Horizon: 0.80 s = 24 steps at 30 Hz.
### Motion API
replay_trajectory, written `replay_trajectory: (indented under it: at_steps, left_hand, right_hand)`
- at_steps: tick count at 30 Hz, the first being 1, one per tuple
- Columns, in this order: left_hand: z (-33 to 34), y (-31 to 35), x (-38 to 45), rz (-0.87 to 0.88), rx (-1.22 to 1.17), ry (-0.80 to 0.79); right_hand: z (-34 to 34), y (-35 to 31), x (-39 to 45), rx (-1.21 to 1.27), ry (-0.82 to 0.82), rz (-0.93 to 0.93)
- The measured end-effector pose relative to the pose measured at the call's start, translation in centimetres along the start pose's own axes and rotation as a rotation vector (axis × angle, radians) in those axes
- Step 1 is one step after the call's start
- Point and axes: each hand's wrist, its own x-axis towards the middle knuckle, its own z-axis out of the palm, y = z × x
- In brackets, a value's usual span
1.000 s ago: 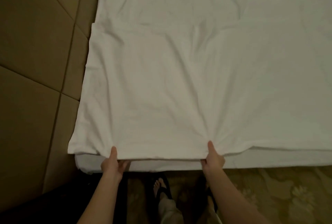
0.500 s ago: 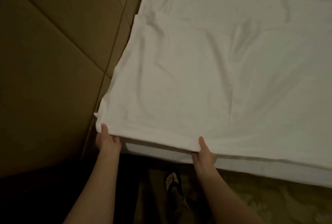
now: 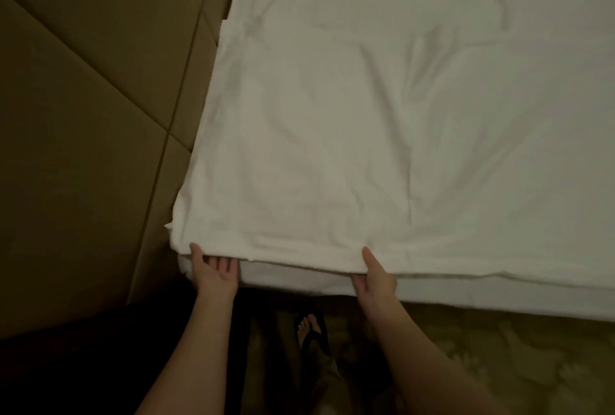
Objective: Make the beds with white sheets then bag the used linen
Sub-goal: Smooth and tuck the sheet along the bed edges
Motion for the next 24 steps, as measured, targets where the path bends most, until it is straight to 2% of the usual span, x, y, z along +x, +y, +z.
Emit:
replay_trajectory:
  at_steps: [3, 7, 14, 18, 21, 24]
  left_hand:
    - [1.0, -5.3, -2.7, -0.121, 0.059, -0.075]
    - [3.1, -13.9, -7.3, -0.252, 0.08, -0.075]
    - [7.5, -25.8, -15.2, -0.346, 0.213, -0.106]
    - [9.0, -27.5, -16.5, -0.264, 0.138, -0.117]
    - [7.9, -28.4, -17.0, -0.224, 0.141, -0.064]
    - [7.2, -29.8, -17.4, -0.237, 0.108, -0.008]
  right_hand:
    - [-0.6, -2.5, 0.4, 0.066, 0.091, -0.063]
    - [-3.0, -8.2, 1.8, 0.125, 0.231, -0.155]
    - [-9.6, -19.6, 4.5, 0.125, 0.408, -0.212]
    - [-13.5, -24.5, 5.9, 0.199, 0.366, -0.229]
    - [-16.4, -24.1, 6.6, 0.172, 0.336, -0.283]
    - [-17.7, -23.1, 7.0, 0.226, 0.259, -0.254]
